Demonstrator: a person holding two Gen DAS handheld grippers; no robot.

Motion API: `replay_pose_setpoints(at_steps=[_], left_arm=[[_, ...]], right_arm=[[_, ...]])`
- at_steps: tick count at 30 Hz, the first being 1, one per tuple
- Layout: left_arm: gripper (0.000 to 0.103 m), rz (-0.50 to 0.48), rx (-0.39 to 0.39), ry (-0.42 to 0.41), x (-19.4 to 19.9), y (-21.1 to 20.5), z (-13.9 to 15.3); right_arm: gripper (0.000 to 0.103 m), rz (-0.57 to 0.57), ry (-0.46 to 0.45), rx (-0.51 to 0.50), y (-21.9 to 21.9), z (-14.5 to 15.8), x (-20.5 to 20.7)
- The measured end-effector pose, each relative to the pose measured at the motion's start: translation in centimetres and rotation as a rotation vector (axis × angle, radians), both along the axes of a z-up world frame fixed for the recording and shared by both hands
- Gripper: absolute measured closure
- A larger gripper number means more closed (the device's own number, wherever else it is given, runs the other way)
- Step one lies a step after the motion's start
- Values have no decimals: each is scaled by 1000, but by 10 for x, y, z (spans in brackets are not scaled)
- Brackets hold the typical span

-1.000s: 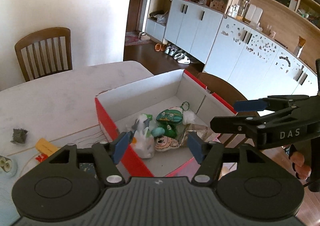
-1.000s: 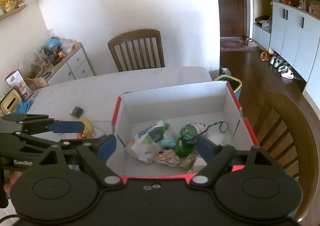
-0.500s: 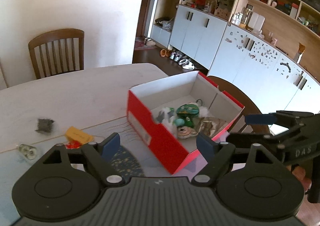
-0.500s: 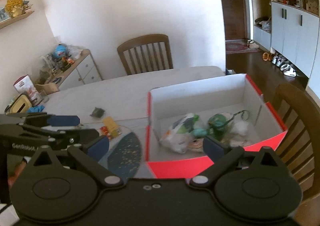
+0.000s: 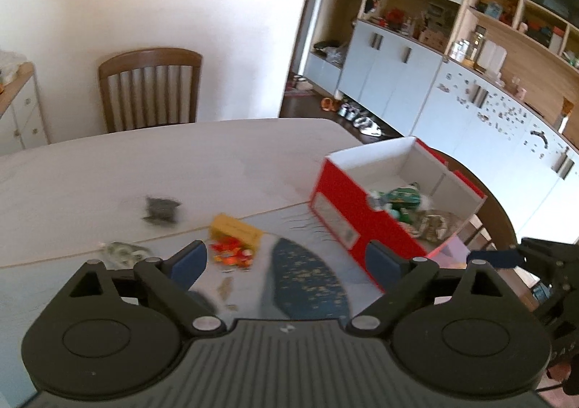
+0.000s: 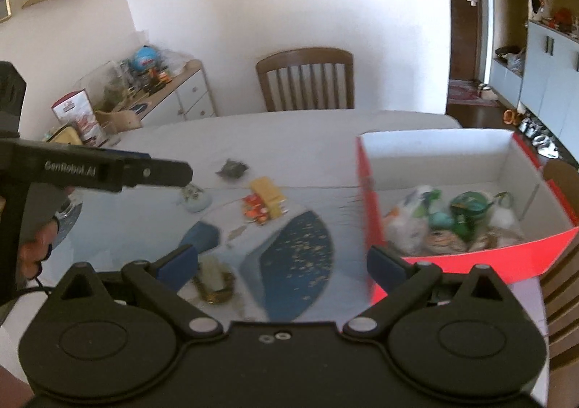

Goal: Organize objects
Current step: 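Move both grippers back to the table toward the correction tape and woven-ring object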

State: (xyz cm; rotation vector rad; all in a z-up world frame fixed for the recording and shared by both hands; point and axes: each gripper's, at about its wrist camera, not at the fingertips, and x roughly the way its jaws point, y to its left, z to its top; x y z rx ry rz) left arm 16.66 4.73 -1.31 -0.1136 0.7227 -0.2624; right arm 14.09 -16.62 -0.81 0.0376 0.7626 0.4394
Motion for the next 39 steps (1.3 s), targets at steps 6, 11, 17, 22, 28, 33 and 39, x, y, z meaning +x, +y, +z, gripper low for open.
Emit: replay_pose_setpoints(at_steps=[6, 11, 17, 22, 28, 33, 39], left_arm=[[0, 41, 22, -11, -6, 41, -20], [0, 66, 26, 27, -10, 68, -45], [0, 107, 55, 72, -11, 94, -77], [0, 144, 73, 78, -4, 112, -99], [0, 168, 99, 75, 17, 124, -117], [0, 165, 113, 75, 40, 127, -127], [0, 187, 154, 73, 72, 120, -135]], right_arm=[[3, 7, 29, -13, 30, -15, 2], [3, 3, 53, -59, 50, -33, 8], [5, -14, 104, -70, 64, -54, 15], [9, 12, 125, -92, 85, -67, 20], [21, 41, 133, -122, 114, -81, 29], [30, 44, 153, -135, 126, -90, 37], [40, 36, 161, -132, 132, -94, 43]])
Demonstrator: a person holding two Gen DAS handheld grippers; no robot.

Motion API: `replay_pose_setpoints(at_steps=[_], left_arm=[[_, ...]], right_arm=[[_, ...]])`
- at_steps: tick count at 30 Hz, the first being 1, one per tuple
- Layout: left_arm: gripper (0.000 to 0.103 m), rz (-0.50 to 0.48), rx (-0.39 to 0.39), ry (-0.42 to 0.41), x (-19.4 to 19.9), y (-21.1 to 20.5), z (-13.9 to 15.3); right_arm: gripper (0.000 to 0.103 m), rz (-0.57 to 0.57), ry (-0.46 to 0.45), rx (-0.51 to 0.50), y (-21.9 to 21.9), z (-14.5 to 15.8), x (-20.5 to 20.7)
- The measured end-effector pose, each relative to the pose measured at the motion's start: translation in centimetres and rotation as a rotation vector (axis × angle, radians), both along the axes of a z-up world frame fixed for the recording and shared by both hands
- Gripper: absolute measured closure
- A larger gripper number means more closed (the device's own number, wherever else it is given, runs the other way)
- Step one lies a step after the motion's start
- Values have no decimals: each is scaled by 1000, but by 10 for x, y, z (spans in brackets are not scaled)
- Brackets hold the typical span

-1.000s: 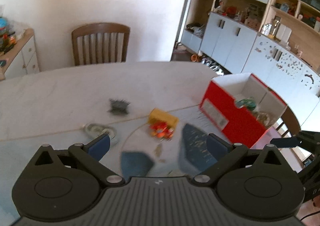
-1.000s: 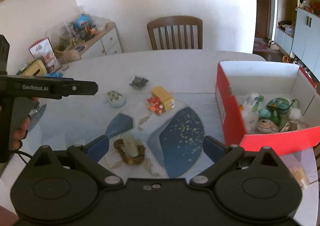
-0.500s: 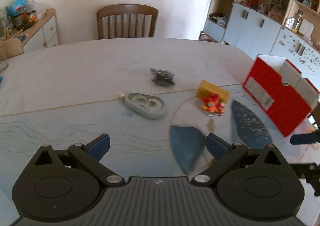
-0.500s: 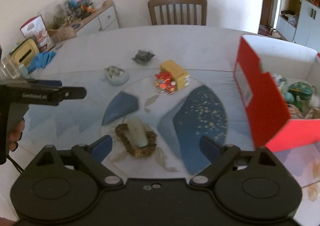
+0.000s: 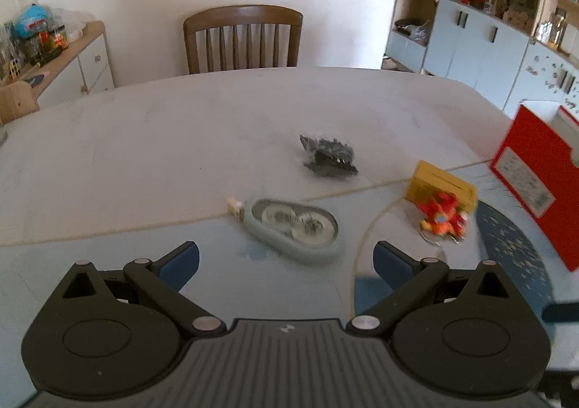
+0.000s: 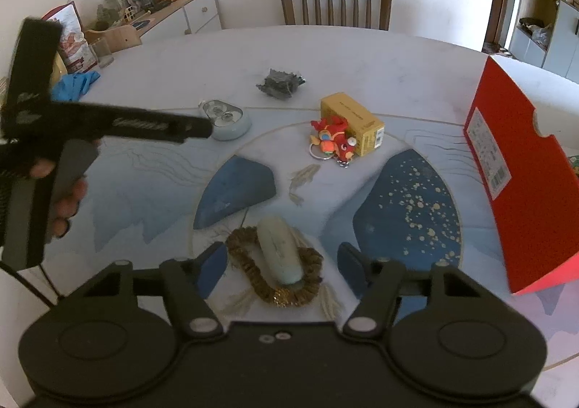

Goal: Organize objects
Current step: 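Move both grippers back to the table toward the correction tape and woven-ring object, then grasp the white correction tape with the left gripper while the right grasps the pale object on the woven ring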

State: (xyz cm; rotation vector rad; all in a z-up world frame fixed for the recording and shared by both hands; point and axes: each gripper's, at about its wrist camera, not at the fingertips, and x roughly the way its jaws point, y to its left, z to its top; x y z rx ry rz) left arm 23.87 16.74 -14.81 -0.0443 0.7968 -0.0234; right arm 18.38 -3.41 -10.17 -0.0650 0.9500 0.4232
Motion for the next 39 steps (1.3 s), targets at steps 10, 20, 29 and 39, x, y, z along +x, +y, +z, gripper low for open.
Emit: replay_pose_setpoints(at_steps=[10, 20, 29, 39], left_arm=[[0, 159, 19, 27, 40, -9, -9], [1, 274, 43, 60, 55, -15, -18], [21, 269, 17, 68, 56, -16, -22], [31, 224, -8, 53, 50, -11, -22]], right_arm=[[51, -14, 13, 12, 4, -5, 5], [60, 2, 18, 5, 10, -10, 10], [68, 22, 10, -23, 16, -13, 13], [78, 19, 14, -25, 17, -15, 16]])
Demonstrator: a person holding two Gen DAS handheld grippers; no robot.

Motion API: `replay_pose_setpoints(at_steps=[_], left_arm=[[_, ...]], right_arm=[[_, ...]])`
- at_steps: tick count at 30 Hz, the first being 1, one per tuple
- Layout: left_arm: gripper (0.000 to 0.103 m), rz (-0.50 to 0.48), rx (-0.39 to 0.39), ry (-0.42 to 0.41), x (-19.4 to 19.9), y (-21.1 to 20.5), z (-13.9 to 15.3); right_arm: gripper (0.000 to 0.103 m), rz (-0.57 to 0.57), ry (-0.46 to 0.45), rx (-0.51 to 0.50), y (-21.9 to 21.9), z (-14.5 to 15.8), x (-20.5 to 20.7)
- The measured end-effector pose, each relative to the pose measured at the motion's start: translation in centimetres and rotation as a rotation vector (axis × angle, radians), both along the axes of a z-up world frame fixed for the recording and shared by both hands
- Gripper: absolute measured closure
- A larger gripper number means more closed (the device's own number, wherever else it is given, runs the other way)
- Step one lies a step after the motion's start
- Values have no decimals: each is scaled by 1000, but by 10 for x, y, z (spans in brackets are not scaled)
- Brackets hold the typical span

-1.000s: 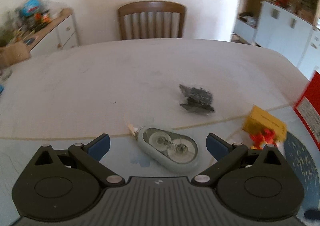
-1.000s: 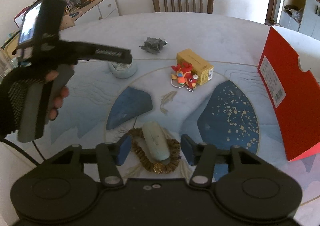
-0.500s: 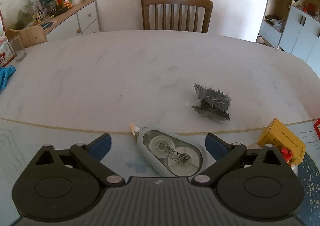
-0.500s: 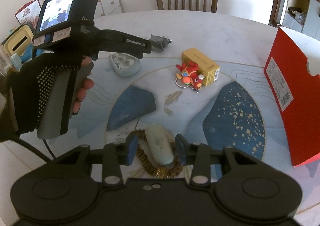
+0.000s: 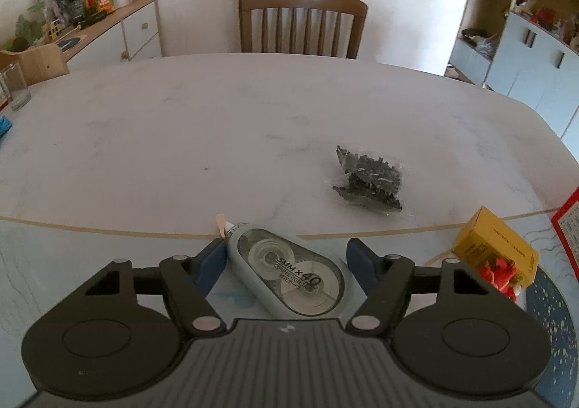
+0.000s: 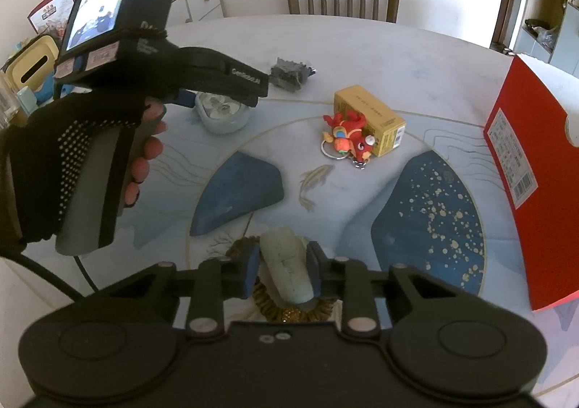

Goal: Organize objects
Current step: 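Grasp the white correction tape with the left gripper while the right grasps the pale object on the woven ring, then carry the tape with the left gripper while the right carries the pale object over the red box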

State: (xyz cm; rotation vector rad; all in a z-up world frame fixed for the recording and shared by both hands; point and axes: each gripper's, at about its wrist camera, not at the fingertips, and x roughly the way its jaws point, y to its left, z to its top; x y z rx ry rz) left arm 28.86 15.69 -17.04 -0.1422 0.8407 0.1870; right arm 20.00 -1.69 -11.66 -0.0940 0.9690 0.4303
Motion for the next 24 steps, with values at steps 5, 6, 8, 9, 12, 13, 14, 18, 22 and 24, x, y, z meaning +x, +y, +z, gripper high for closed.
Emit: replay_pose_setpoints(at_steps=[5, 6, 8, 9, 12, 13, 14, 18, 22, 24], left_arm=[[32, -38, -26, -20, -9, 8, -1], [32, -45, -29, -22, -11, 10, -1], [32, -65, -45, -31, -17, 14, -2], [32, -73, -45, -33, -20, 15, -2], [46, -105, -49, -48, -30, 19, -2], [54, -115, -49, -54, -33, 20, -1], [55, -131, -56, -58, -36, 20, 0], [55, -160, -69, -48, -41, 20, -1], [54, -146, -48, -38, -42, 18, 1], [48, -135, -32, -28, -42, 14, 3]], right_arm=[[80, -14, 0, 20, -5, 1, -1], [80, -19, 1, 25, -7, 2, -1], [80, -31, 3, 41, -11, 4, -2], [80, -36, 5, 47, -13, 5, -3], [81, -54, 8, 70, -21, 8, -6], [81, -60, 10, 80, -23, 10, -7], [81, -66, 11, 87, -26, 11, -8], [81, -83, 2, 102, -36, 18, -13], [81, -99, -3, 119, -46, 24, -17], [81, -105, -7, 125, -50, 27, -19]])
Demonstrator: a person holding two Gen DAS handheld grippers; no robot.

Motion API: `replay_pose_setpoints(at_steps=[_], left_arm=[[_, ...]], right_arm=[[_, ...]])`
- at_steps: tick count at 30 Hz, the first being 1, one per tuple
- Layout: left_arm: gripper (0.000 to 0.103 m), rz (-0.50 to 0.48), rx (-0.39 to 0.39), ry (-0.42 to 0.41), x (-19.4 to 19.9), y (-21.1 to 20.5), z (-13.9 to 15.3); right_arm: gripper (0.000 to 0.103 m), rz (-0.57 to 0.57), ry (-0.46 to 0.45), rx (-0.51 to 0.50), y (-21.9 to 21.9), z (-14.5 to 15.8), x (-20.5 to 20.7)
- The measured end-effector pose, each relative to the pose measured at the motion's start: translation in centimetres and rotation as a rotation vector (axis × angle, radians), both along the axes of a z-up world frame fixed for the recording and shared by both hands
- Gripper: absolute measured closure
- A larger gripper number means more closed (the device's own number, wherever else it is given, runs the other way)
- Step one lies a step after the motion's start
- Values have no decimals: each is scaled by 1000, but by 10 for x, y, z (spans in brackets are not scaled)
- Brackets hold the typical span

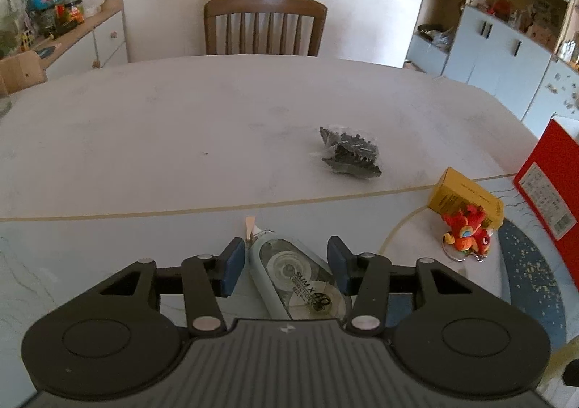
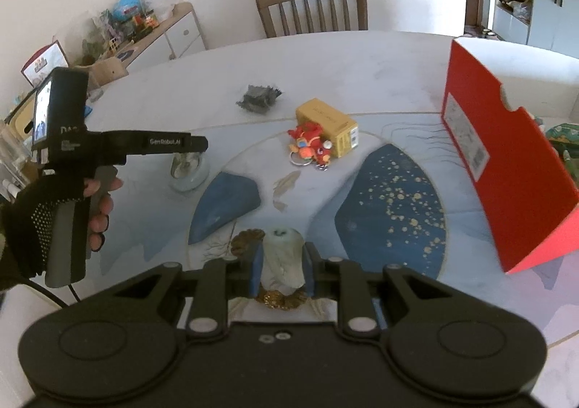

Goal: Organize objects
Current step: 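Carry the tape with the left gripper while the right carries the pale object over the red box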

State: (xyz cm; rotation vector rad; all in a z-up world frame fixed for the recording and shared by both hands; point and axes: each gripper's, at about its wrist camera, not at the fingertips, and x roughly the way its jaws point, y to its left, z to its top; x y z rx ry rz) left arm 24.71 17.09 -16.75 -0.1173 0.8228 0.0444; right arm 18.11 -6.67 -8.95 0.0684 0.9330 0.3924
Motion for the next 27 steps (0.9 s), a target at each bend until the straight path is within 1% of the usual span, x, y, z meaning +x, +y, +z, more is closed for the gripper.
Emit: replay_pose_setpoints(at_steps=[1, 2, 3, 9, 11, 13, 15, 17, 21, 26, 27], left_arm=[[44, 7, 5, 10, 0, -2, 0], [37, 16, 6, 18, -1, -3, 0], [35, 28, 6, 26, -1, -4, -1], [34, 90, -19, 49, -3, -4, -2], [29, 121, -3, 51, -4, -7, -2], [29, 132, -4, 38, -6, -10, -2], [29, 145, -5, 57, -5, -12, -2], [26, 175, 3, 85, -4, -15, -4], [24, 203, 37, 90, -8, -21, -6], [24, 221, 66, 96, -7, -26, -7], [27, 221, 73, 95, -7, -27, -8]], right_arm=[[81, -4, -2, 4, -2, 1, -1], [81, -8, -3, 11, -4, 3, -2], [82, -12, -2, 18, -6, 4, -2], [81, -30, -1, 29, -16, 6, -7], [81, -40, 3, 30, -19, 5, -8], [81, -48, 5, 35, -23, 5, -9], [81, -50, 3, 36, -25, 6, -11], [81, -52, 2, 36, -27, 7, -12], [81, -56, -1, 36, -31, 8, -14], [81, -62, -5, 36, -38, 9, -16], [81, -64, -5, 36, -40, 9, -17]])
